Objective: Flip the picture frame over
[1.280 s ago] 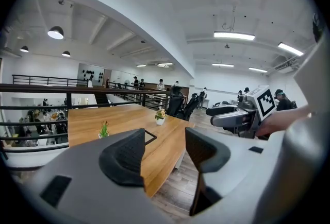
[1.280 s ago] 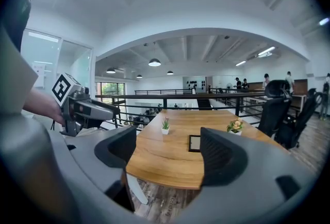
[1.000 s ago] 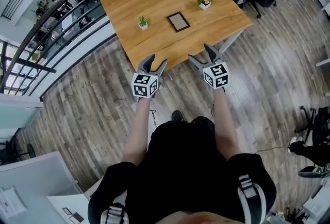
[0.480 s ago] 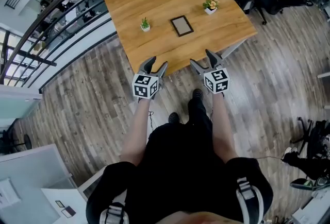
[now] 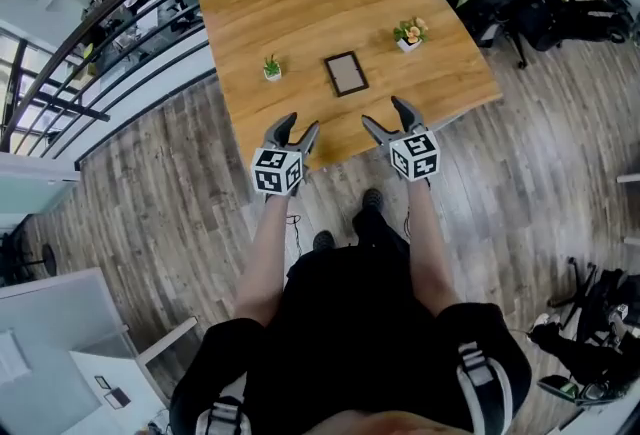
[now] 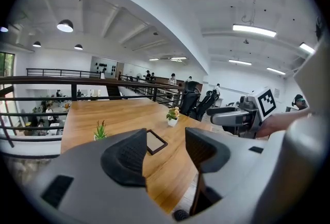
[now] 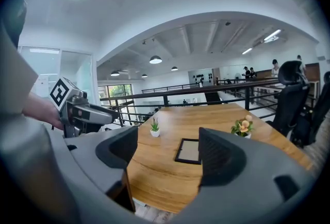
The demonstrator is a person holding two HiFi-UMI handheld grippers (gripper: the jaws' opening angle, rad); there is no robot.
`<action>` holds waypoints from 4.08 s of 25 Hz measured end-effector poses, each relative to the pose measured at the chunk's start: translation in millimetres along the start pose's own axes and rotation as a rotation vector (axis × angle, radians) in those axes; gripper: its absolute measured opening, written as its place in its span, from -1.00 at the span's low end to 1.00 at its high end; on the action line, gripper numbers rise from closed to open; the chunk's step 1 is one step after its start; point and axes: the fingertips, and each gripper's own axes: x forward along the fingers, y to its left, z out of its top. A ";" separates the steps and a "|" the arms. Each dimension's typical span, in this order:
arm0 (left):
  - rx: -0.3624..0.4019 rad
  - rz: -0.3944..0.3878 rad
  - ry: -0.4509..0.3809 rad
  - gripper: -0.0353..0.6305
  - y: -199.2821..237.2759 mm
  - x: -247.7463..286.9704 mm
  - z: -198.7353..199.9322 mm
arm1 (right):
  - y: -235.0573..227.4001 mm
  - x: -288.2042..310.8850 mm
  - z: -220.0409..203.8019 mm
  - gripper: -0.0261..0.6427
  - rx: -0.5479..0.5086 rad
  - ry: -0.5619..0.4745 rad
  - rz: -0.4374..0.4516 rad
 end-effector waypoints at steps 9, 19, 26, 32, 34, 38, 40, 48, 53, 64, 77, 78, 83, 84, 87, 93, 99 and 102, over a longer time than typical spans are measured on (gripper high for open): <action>-0.034 0.103 0.002 -0.15 -1.4 34.4 5.6 | -43.9 26.2 8.1 0.15 -0.007 0.017 0.100; -0.046 0.182 0.006 -0.15 4.7 62.9 10.9 | -72.2 52.5 11.3 0.13 -0.008 0.023 0.172; -0.054 0.201 0.047 -0.15 12.5 81.4 5.0 | -87.0 65.3 3.4 0.12 0.007 0.054 0.169; -0.097 0.180 0.056 -0.15 28.2 98.2 0.1 | -93.6 76.5 -0.2 0.12 0.000 0.081 0.148; -0.105 0.167 0.060 -0.15 33.2 106.6 1.1 | -99.4 82.0 0.0 0.12 0.002 0.092 0.135; -0.081 0.134 0.087 -0.15 45.2 123.5 1.9 | -118.4 93.1 1.2 0.12 0.017 0.110 0.080; -0.077 0.119 0.101 -0.15 55.6 129.4 -0.7 | -127.7 98.1 1.9 0.12 0.036 0.116 0.044; -0.085 0.081 0.157 -0.15 91.8 165.0 -16.4 | -136.8 112.6 -8.5 0.09 0.075 0.124 -0.066; -0.152 0.070 0.188 -0.16 97.1 183.1 -31.2 | -136.0 117.5 -33.5 0.07 0.115 0.164 -0.085; -0.287 0.093 0.259 -0.16 110.0 207.8 -74.0 | -132.8 150.9 -71.4 0.06 0.171 0.229 -0.021; -0.401 0.194 0.322 -0.19 131.9 239.0 -106.5 | -145.0 179.4 -104.8 0.06 0.221 0.324 0.062; -0.415 0.207 0.326 -0.19 134.2 240.0 -109.8 | -145.3 180.5 -108.5 0.06 0.228 0.332 0.069; -0.429 0.238 0.360 -0.19 136.4 247.2 -122.5 | -148.2 184.2 -120.5 0.06 0.235 0.366 0.090; -0.428 0.240 0.365 -0.19 136.0 249.5 -124.1 | -149.1 185.2 -121.3 0.06 0.235 0.368 0.093; -0.424 0.247 0.377 -0.19 136.4 256.5 -128.7 | -151.1 189.1 -122.4 0.03 0.236 0.372 0.107; -0.437 0.257 0.400 -0.22 138.0 268.7 -138.6 | -156.3 194.2 -125.7 -0.03 0.248 0.387 0.120; -0.441 0.291 0.415 -0.37 144.7 276.0 -144.0 | -161.3 196.6 -129.6 -0.05 0.269 0.395 0.121; -0.438 0.293 0.411 -0.38 144.1 279.4 -141.8 | -163.1 196.8 -129.4 -0.06 0.295 0.390 0.122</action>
